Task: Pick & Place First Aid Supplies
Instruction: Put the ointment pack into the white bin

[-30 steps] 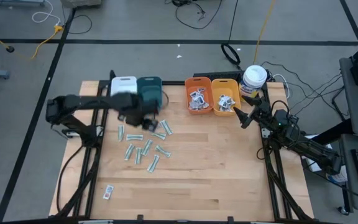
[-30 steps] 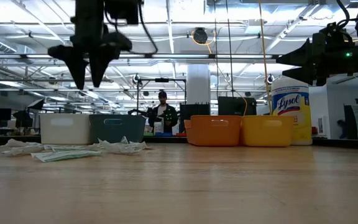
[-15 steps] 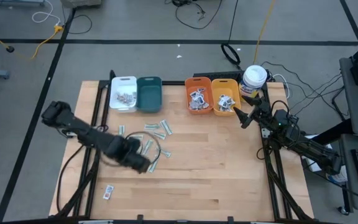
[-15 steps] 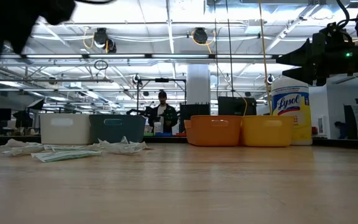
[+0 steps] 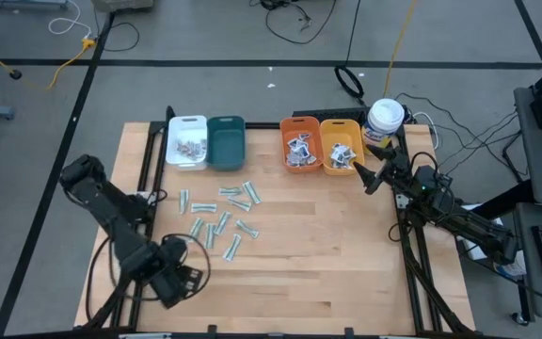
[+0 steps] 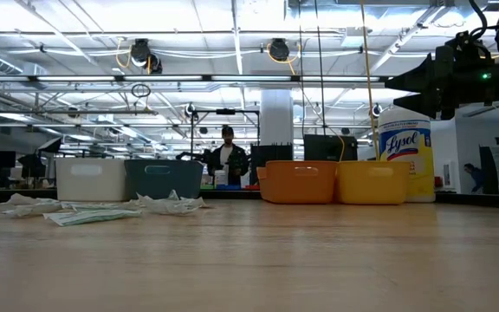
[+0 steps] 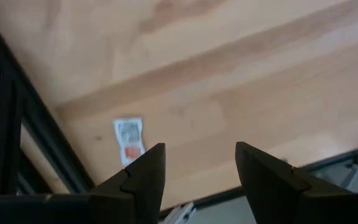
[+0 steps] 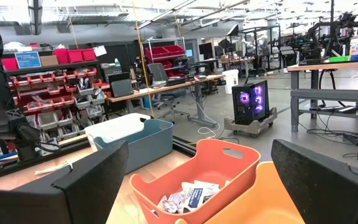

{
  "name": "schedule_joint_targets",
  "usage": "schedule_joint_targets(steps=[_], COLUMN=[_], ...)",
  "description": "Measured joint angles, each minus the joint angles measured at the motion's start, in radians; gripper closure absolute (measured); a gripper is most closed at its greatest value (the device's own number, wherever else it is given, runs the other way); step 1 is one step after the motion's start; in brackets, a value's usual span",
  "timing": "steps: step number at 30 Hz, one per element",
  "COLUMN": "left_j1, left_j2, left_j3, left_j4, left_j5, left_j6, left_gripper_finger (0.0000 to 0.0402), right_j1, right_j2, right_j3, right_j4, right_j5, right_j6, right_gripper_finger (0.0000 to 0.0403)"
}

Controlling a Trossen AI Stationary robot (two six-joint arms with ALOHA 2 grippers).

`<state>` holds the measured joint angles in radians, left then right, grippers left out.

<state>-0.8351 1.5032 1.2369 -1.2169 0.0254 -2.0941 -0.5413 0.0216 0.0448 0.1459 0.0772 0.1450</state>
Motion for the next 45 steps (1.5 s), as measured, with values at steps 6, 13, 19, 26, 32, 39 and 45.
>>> schedule_joint_targets(steps=[6, 13, 19, 26, 32, 39, 45], left_j1=[-0.079, -0.074, -0.055, -0.033, -0.027, -0.027, -0.027], left_j2=[0.03, 0.159, 0.263, 0.377, 0.453, 0.487, 0.488], left_j3=[0.0, 0.0, 0.0, 0.0, 0.0, 0.0, 0.0], left_j4=[0.002, 0.001, 0.01, 0.008, -0.017, -0.011, -0.008], left_j5=[0.018, 0.141, 0.218, 0.292, 0.379, 0.386, 0.374], left_j6=[-0.095, -0.07, -0.002, 0.041, 0.095, 0.118, 0.129], left_gripper_finger=[0.021, 0.0196, 0.0192, 0.0192, 0.0192, 0.0192, 0.0207], right_j1=[0.0, 0.0, 0.0, 0.0, 0.0, 0.0, 0.0], right_j2=[0.0, 0.0, 0.0, 0.0, 0.0, 0.0, 0.0], right_j3=[0.0, 0.0, 0.0, 0.0, 0.0, 0.0, 0.0], right_j4=[0.0, 0.0, 0.0, 0.0, 0.0, 0.0, 0.0], right_j5=[0.0, 0.0, 0.0, 0.0, 0.0, 0.0, 0.0], right_j6=[0.0, 0.0, 0.0, 0.0, 0.0, 0.0, 0.0], right_gripper_finger=[0.0011, 0.0011, 0.0011, 0.0011, 0.0011, 0.0011, 0.0011])
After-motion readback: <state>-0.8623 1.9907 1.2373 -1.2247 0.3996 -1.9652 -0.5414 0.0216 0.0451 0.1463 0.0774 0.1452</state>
